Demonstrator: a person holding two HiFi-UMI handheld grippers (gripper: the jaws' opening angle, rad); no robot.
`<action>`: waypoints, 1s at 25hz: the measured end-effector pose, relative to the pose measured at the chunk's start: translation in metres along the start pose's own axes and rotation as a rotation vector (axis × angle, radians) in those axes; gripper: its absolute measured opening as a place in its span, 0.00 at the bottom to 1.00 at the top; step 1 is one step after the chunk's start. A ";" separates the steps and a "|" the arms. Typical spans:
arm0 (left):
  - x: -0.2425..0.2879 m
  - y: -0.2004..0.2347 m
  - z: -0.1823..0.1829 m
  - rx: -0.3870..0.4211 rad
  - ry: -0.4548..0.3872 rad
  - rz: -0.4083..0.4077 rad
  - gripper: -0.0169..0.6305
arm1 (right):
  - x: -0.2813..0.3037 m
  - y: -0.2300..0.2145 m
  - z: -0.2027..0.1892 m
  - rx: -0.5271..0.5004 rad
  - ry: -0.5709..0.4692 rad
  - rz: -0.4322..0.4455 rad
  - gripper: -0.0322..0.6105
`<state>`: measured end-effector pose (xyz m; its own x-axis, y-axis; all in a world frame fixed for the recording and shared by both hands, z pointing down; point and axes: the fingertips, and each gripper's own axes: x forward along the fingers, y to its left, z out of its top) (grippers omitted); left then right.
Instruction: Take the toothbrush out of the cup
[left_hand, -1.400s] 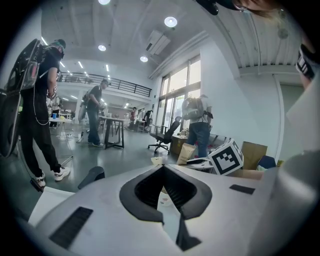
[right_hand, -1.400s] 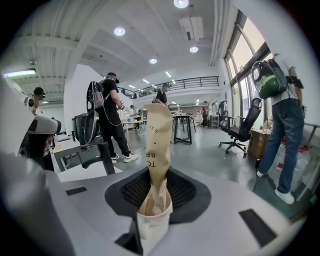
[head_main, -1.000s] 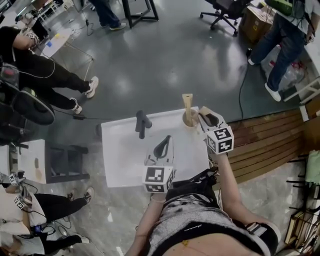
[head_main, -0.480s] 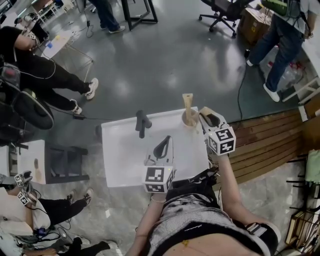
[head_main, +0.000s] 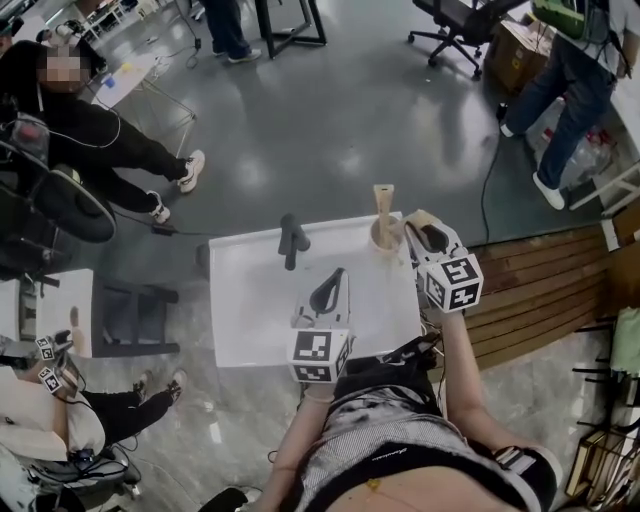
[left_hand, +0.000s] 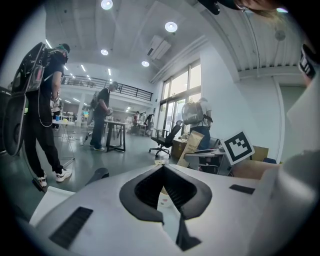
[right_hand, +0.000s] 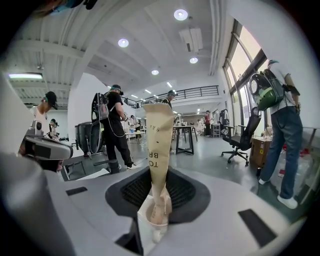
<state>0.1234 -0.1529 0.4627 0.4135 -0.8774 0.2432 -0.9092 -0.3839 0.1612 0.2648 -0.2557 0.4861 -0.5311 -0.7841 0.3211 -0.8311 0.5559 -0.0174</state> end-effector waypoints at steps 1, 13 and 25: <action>-0.001 0.001 0.000 -0.002 -0.002 0.004 0.03 | 0.000 0.002 0.001 -0.001 -0.002 0.004 0.26; -0.019 0.015 0.005 -0.014 -0.017 0.031 0.03 | 0.000 0.020 0.011 -0.023 -0.004 0.022 0.24; -0.029 0.041 0.012 -0.005 -0.027 -0.018 0.03 | 0.006 0.052 0.022 -0.021 -0.013 0.003 0.23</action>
<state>0.0733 -0.1473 0.4505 0.4284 -0.8778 0.2144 -0.9013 -0.3985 0.1698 0.2149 -0.2380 0.4665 -0.5359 -0.7857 0.3090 -0.8258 0.5639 0.0016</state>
